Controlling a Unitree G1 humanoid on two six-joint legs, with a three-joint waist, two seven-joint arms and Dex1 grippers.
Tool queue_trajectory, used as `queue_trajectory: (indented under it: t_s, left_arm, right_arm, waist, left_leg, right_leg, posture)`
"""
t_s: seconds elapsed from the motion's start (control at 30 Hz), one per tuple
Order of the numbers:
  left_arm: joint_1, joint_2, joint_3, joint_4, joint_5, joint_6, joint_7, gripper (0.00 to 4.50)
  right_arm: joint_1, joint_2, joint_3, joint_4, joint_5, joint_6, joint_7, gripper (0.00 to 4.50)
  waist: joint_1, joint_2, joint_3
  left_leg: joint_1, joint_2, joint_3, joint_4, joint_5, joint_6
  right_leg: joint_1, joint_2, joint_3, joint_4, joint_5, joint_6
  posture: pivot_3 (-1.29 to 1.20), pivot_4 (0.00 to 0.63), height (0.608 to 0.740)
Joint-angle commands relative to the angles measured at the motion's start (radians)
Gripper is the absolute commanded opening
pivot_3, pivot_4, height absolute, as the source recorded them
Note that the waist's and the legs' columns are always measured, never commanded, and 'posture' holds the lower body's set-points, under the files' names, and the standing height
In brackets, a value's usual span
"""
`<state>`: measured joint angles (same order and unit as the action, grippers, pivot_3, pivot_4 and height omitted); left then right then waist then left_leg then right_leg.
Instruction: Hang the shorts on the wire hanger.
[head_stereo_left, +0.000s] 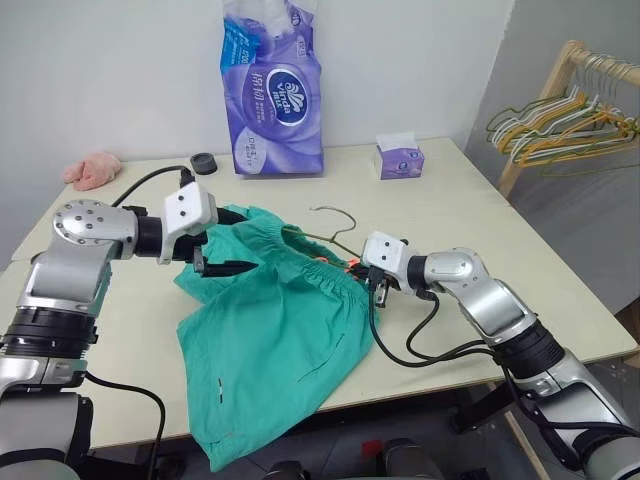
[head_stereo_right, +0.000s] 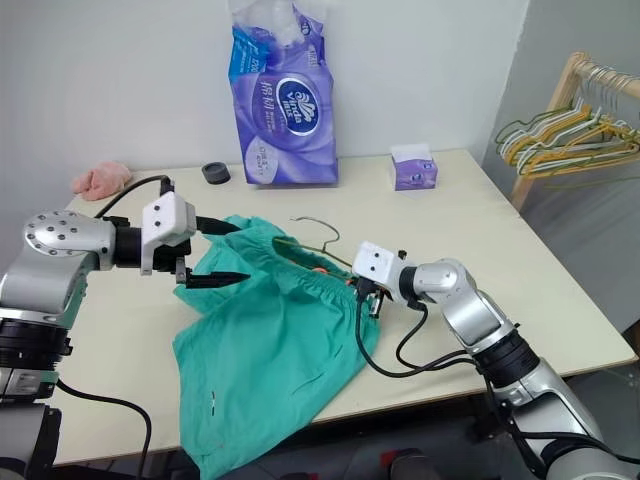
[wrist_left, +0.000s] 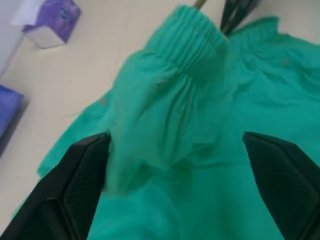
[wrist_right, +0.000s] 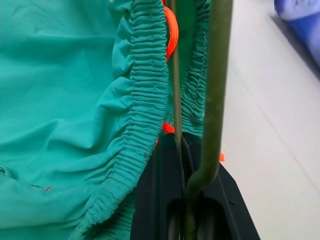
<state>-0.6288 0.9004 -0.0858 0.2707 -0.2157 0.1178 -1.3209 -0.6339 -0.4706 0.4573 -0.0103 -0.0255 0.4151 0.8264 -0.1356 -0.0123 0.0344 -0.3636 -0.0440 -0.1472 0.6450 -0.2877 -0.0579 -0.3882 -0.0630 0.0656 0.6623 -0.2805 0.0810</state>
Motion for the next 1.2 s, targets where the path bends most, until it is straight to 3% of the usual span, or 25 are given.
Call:
queue_trajectory:
  t_s: [0.03,0.13,0.23,0.7,0.77,0.9,1.0,1.2]
  left_arm:
    - [-0.031,-0.026,-0.017,0.008,0.021,-0.037,-0.01,4.48]
    - [-0.012,-0.061,-0.052,0.005,0.033,-0.043,-0.026,4.48]
    - [-0.015,-0.095,-0.051,0.021,0.028,-0.03,-0.027,3.91]
    - [0.003,-0.143,-0.035,-0.02,0.001,0.043,-0.052,0.35]
    - [0.006,-0.145,-0.028,-0.019,-0.003,0.052,-0.054,0.03]
    - [0.011,-0.146,-0.01,-0.008,-0.01,0.066,-0.056,0.03]
    - [0.016,-0.148,-0.003,0.006,-0.003,0.061,-0.051,0.0]
    - [0.025,-0.145,0.003,0.024,0.01,0.047,-0.037,0.0]
  right_arm:
    - [-0.008,0.002,-0.004,-0.058,-0.024,-0.049,0.008,0.0]
    - [-0.009,0.001,0.0,-0.07,-0.05,-0.087,0.008,0.0]
    - [-0.006,-0.001,0.003,-0.075,-0.073,-0.111,0.012,0.0]
    - [0.008,-0.007,0.004,-0.086,-0.13,-0.204,0.035,0.0]
    - [0.017,-0.03,0.011,-0.097,-0.131,-0.243,0.072,0.0]
    - [0.031,-0.069,0.007,-0.107,-0.145,-0.252,0.112,0.0]
    - [0.04,-0.139,-0.023,-0.099,-0.156,-0.265,0.145,0.77]
    - [0.079,-0.293,-0.085,-0.05,-0.19,-0.304,0.148,2.88]
  waist:
    - [-0.004,0.0,0.0]
    - [-0.006,0.0,0.0]
    - [-0.006,0.0,0.0]
    - [-0.008,0.0,0.0]
    - [-0.007,0.0,0.0]
    - [-0.009,0.0,0.0]
    - [-0.009,0.0,0.0]
    - [-0.004,0.0,0.0]
  left_leg:
    - [0.0,0.0,0.0,0.0,0.0,0.0]
    - [0.0,0.0,0.0,0.0,0.0,0.0]
    - [0.0,0.0,-0.001,0.0,0.0,0.0]
    - [0.0,0.0,-0.001,0.0,0.0,0.0]
    - [0.0,0.0,-0.001,0.0,0.0,0.0]
    - [0.0,0.0,-0.001,0.0,0.0,0.0]
    - [0.0,0.0,-0.001,0.0,0.0,0.0]
    - [0.0,0.0,-0.001,0.001,0.0,0.0]
  right_leg:
    - [0.0,0.0,0.0,0.0,0.0,0.0]
    - [0.0,0.0,0.0,0.0,0.0,0.0]
    - [0.0,0.0,0.0,0.0,0.0,0.0]
    - [0.0,0.0,0.0,0.001,0.0,0.0]
    - [0.0,0.0,0.0,0.001,0.0,0.0]
    - [0.0,0.0,0.0,0.0,0.0,0.0]
    - [0.0,0.0,-0.001,0.0,0.0,0.0]
    - [0.001,0.0,0.0,0.0,0.0,0.0]
  posture:
    - [-0.1,0.0,0.74]
    - [-0.11,0.0,0.74]
    - [-0.11,0.0,0.74]
    - [-0.12,0.0,0.74]
    - [-0.12,0.0,0.74]
    - [-0.12,0.0,0.74]
    - [-0.12,0.0,0.74]
    - [-0.13,0.0,0.74]
